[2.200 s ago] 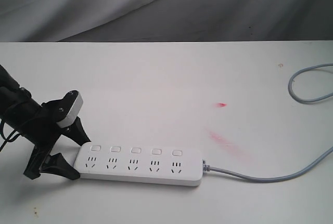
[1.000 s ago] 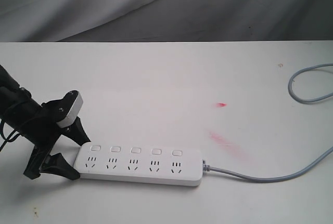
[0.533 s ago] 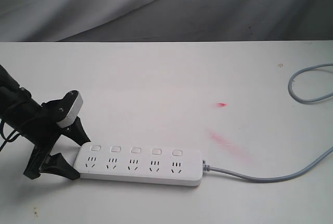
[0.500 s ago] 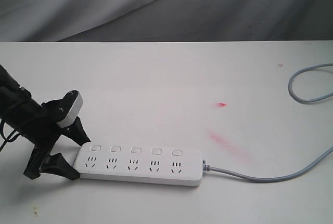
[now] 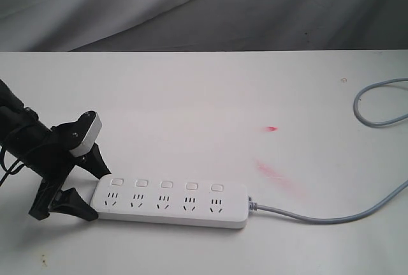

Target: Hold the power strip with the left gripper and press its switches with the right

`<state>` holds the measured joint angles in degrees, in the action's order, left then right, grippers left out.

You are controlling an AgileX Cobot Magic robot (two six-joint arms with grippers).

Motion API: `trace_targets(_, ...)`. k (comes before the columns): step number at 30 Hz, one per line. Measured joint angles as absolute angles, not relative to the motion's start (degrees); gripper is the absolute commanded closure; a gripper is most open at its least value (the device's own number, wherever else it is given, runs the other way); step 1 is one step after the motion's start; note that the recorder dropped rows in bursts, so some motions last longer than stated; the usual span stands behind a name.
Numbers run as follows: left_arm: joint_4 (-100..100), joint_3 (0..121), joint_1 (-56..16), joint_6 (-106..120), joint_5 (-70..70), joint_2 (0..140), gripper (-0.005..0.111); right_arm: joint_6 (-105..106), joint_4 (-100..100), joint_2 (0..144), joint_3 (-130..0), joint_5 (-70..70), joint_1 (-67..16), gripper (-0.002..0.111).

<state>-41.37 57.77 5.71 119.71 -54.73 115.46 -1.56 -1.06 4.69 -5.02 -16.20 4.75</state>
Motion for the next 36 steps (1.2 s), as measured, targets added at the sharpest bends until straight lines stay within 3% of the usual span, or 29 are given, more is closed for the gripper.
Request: trace_targets(36,-41.37,57.77,5.71,119.71,-54.73,115.46,0.06,-1.49,-0.62,0.29,-0.21,-19.39,4.75,0.108)
